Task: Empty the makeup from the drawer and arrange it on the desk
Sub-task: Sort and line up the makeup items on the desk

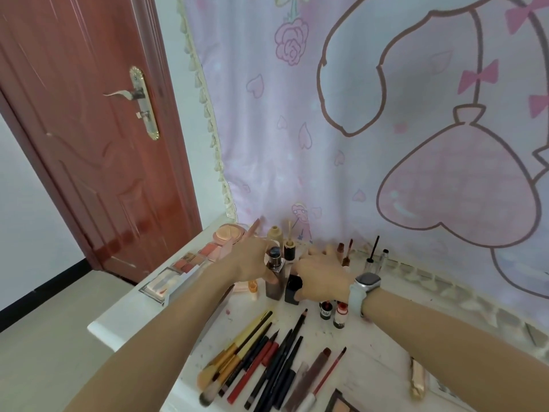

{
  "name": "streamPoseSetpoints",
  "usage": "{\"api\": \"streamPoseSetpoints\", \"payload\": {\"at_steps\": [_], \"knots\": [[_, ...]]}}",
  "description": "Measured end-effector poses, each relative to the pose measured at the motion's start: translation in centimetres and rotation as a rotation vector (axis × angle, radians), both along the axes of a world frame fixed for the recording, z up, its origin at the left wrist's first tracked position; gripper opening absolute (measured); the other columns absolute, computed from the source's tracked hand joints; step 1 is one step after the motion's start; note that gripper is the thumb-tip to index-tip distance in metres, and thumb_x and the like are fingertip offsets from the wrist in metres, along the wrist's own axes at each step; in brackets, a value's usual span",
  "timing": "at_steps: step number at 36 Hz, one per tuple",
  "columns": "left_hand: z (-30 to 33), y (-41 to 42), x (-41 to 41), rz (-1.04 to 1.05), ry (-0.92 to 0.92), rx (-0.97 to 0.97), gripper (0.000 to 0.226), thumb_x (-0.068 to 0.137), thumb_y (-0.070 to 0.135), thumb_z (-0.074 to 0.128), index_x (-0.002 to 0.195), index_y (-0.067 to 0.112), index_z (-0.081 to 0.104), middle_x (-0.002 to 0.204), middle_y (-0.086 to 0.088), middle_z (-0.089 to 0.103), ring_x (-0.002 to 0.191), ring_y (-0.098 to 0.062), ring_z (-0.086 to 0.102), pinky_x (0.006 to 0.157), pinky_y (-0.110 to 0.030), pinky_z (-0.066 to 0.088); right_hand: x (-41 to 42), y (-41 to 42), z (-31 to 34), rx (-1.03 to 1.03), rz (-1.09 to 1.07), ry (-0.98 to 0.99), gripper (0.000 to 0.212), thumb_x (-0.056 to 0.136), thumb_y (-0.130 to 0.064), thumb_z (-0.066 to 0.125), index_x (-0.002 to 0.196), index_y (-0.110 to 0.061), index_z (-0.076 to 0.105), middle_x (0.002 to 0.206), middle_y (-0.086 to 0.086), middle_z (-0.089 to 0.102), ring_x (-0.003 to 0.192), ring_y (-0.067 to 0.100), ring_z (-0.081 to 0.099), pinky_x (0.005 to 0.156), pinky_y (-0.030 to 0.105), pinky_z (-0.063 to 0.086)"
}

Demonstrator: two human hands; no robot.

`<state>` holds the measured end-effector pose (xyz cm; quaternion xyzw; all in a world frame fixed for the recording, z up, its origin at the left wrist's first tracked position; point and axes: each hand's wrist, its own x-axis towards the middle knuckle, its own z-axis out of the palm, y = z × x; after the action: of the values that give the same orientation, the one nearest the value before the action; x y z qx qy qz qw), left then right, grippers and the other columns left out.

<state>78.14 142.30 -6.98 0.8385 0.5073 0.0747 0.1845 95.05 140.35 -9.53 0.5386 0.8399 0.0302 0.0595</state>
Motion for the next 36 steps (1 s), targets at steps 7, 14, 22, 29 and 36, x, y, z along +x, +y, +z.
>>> {"api": "streamPoseSetpoints", "payload": {"at_steps": [7, 14, 22, 29, 36], "knots": [[-0.4, -0.5, -0.1, -0.006, -0.188, 0.018, 0.073, 0.068, 0.02, 0.079, 0.134, 0.023, 0.047, 0.148, -0.002, 0.037, 0.145, -0.014, -0.005, 0.115, -0.044, 0.016, 0.6, -0.2, 0.6, 0.025, -0.023, 0.05, 0.046, 0.078, -0.054, 0.058, 0.112, -0.023, 0.059, 0.103, -0.001, 0.058, 0.104, 0.022, 0.044, 0.081, 0.041, 0.025], [1.5, -3.4, 0.0, 0.174, -0.44, 0.379, 0.038, 0.087, 0.024, 0.063, 0.124, 0.017, 0.056, 0.123, -0.002, 0.057, 0.11, -0.015, 0.051, 0.086, -0.018, 0.033, 5.8, -2.1, 5.1, 0.078, -0.082, 0.491, 0.034, 0.089, -0.04, 0.054, 0.12, -0.026, 0.059, 0.108, -0.004, 0.061, 0.095, 0.012, 0.051, 0.089, 0.033, 0.04], [0.8, -10.0, 5.1, 0.145, -0.634, 0.499, 0.022, 0.089, 0.012, 0.058, 0.11, 0.011, 0.064, 0.106, -0.001, 0.064, 0.112, -0.003, 0.046, 0.094, 0.001, 0.022, 13.4, -8.8, 3.4, -0.121, -0.098, 0.352, 0.029, 0.091, -0.018, 0.049, 0.108, -0.038, 0.061, 0.1, -0.016, 0.053, 0.086, -0.001, 0.046, 0.084, 0.019, 0.038], [-2.6, -13.3, 7.7, 0.111, -0.598, 0.34, 0.024, 0.091, 0.016, 0.057, 0.115, 0.016, 0.063, 0.107, 0.004, 0.061, 0.083, 0.001, 0.044, 0.076, -0.006, 0.033, 15.2, -13.9, -1.7, -0.242, 0.054, 0.041, 0.044, 0.076, -0.025, 0.051, 0.118, -0.036, 0.044, 0.126, -0.012, 0.04, 0.111, 0.011, 0.035, 0.085, 0.03, 0.031], [-4.0, -15.2, 7.6, 0.168, -0.559, 0.256, 0.024, 0.092, 0.018, 0.055, 0.116, 0.017, 0.062, 0.111, 0.007, 0.061, 0.095, -0.001, 0.051, 0.072, 0.004, 0.033, 14.6, -14.3, -3.8, 0.009, 0.241, -0.142, 0.026, 0.098, -0.031, 0.036, 0.119, -0.02, 0.047, 0.126, -0.002, 0.048, 0.114, 0.02, 0.04, 0.09, 0.03, 0.035]]}}
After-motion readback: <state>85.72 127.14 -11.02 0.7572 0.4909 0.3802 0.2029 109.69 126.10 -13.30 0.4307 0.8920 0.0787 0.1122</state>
